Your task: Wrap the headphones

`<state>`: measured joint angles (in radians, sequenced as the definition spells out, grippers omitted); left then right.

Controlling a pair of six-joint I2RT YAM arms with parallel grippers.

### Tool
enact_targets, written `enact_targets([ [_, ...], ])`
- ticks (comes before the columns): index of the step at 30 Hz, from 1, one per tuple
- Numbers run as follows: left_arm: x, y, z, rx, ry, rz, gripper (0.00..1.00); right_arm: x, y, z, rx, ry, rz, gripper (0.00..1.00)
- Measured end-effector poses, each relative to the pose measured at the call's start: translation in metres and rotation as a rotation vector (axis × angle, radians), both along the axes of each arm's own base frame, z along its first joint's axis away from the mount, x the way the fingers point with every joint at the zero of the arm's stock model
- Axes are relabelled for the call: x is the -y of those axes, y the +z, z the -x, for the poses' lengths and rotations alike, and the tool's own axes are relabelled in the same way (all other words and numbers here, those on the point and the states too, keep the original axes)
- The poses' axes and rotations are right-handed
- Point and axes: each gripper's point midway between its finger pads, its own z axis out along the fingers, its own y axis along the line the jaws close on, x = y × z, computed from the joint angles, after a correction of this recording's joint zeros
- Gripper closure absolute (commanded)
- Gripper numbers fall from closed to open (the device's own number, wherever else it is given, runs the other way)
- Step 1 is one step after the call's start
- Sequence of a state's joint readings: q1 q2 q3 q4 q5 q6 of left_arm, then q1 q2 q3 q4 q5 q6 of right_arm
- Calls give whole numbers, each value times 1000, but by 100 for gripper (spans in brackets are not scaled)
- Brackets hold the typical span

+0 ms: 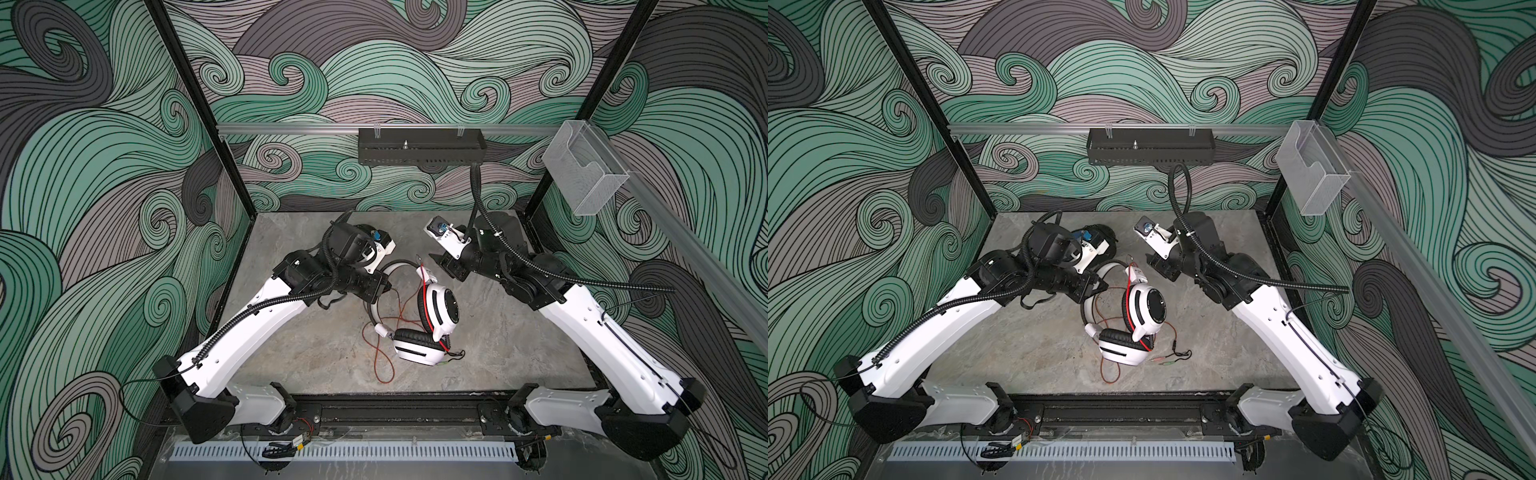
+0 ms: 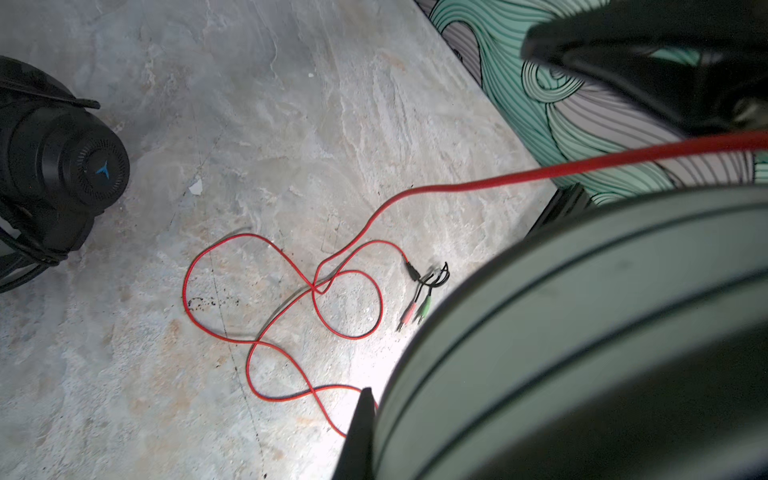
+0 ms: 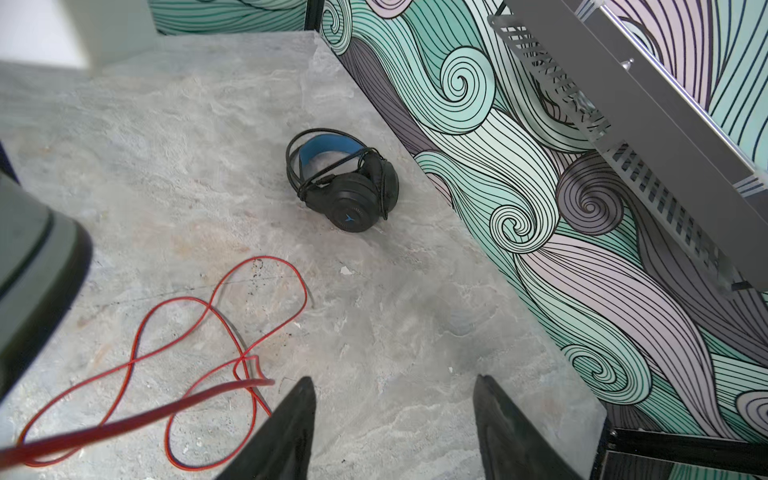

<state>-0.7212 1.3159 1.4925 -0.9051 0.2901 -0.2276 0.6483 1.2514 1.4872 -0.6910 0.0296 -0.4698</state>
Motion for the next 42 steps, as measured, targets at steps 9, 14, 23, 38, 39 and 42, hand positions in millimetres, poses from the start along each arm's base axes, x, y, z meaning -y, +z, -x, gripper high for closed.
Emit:
enact_targets([
  [9,0,73,-19,100,124,128,100,38,1,-19,-80,-131,-265,31],
  [14,-8,120,-31,186,216,200,100,35,-11,-25,-145,-119,-426,29],
  [23,-11,165,-52,237,333,262,100,-6,-55,0,-260,134,-604,23],
  [38,-4,157,-63,188,369,241,100,-46,-33,1,-264,316,-724,19],
  [39,-4,158,-63,188,369,243,100,-48,-35,-2,-274,312,-726,19],
  [42,-5,161,-62,189,372,252,100,-54,-39,-13,-302,306,-750,19],
])
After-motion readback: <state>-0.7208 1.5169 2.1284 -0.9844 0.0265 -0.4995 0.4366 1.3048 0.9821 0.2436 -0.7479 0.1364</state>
